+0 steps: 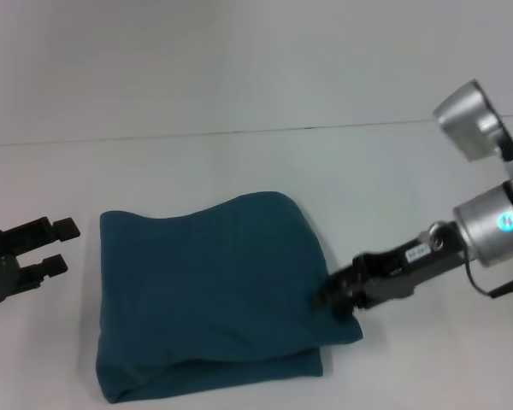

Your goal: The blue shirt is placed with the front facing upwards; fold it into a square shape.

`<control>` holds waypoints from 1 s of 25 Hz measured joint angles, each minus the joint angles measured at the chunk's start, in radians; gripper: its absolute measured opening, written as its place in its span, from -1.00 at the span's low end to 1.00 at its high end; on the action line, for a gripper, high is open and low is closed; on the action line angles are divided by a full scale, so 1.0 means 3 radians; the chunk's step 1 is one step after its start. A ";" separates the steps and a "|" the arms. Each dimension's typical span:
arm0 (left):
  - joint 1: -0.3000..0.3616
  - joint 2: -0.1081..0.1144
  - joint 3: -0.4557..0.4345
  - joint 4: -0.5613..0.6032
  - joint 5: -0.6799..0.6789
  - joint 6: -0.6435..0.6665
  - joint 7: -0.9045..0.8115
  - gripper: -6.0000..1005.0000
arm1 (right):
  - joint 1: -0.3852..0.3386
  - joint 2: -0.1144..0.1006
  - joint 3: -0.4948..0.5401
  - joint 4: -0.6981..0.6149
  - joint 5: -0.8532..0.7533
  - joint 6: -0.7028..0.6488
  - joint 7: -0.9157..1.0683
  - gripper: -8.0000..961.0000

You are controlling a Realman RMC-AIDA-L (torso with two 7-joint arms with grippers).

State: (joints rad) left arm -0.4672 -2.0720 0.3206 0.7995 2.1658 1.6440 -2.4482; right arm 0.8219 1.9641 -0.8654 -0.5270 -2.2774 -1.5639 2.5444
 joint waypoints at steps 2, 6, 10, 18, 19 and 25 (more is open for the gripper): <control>0.0003 -0.0001 0.0000 -0.0001 0.0000 -0.0002 0.0000 0.63 | 0.0045 0.0017 -0.0032 0.0055 -0.0116 0.0030 0.0006 0.37; 0.0011 -0.0001 0.0000 -0.0001 0.0000 -0.0008 0.0000 0.63 | 0.0089 0.0023 -0.0043 0.0066 -0.0226 -0.0095 0.0013 0.37; 0.0018 -0.0001 -0.0003 -0.0001 0.0001 -0.0010 0.0000 0.63 | 0.0042 -0.0046 0.0021 -0.0050 -0.0194 -0.0314 0.0018 0.37; 0.0018 0.0008 -0.0006 0.0001 -0.0113 0.0054 0.0110 0.63 | -0.0257 -0.0211 0.0619 -0.0594 0.0849 -0.0755 -0.0466 0.37; 0.0016 0.0011 -0.0005 0.0007 -0.0132 0.0082 0.0149 0.63 | -0.0295 -0.0218 0.0676 -0.0603 0.1001 -0.0730 -0.0542 0.37; 0.0023 0.0013 0.0049 0.0084 -0.0129 0.0489 0.1231 0.63 | -0.0472 -0.0182 0.0735 -0.0635 0.1208 -0.0606 -0.1535 0.37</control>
State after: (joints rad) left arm -0.4601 -2.0681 0.3354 0.8246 2.1270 1.7906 -2.0788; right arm 0.6804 1.9094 -0.6448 -0.7174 -1.9149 -1.7458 2.0840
